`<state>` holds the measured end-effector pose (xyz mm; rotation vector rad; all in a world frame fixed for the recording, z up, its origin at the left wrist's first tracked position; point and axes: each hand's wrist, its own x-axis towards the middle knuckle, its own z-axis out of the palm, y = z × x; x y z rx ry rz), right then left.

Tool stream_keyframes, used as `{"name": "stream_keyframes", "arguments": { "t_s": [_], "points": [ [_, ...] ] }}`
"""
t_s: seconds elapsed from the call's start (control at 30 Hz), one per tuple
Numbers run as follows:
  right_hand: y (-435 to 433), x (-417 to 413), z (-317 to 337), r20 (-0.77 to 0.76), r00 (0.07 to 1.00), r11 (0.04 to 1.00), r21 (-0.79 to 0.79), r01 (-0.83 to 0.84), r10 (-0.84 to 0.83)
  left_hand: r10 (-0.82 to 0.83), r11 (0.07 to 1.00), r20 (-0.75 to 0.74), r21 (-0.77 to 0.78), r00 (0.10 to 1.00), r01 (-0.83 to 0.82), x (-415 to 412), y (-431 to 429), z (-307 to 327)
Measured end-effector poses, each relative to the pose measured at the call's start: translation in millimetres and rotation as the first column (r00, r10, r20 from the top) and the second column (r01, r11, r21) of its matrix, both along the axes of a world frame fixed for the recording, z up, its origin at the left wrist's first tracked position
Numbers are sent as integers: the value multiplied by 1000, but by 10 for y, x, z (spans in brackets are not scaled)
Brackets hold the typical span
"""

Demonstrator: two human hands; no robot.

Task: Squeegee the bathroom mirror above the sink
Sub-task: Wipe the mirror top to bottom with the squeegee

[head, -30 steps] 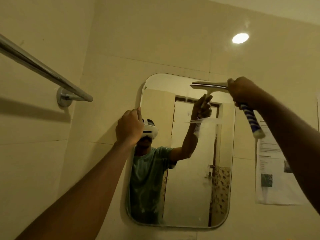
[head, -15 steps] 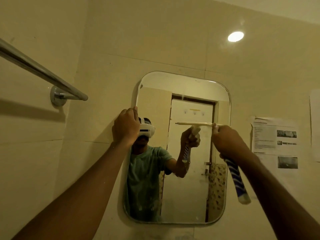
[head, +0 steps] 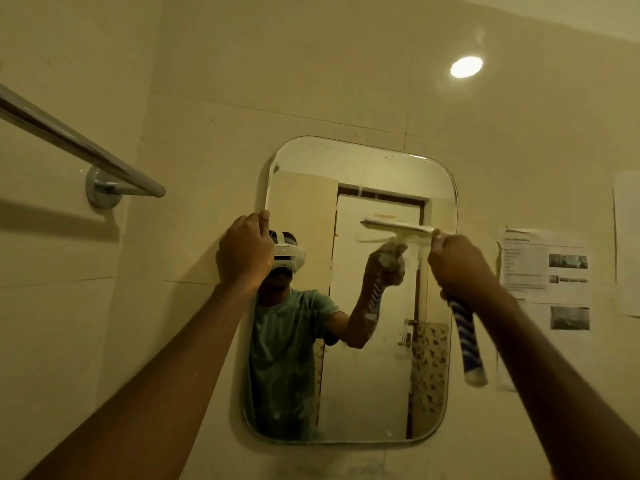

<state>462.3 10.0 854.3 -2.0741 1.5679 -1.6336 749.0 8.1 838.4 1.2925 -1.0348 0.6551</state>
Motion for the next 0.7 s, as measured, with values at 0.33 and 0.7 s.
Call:
{"name": "stream_keyframes", "arguments": {
  "t_s": [0.33, 0.7],
  "points": [
    [236, -19, 176, -38, 999, 1000, 4, 25, -25, 3, 993, 9, 115, 1000, -4, -3, 109, -53],
    [70, 11, 310, -45, 999, 1000, 2, 29, -29, -2, 1000, -75, -13, 997, 1, -47, 7, -114]
  ]
}}
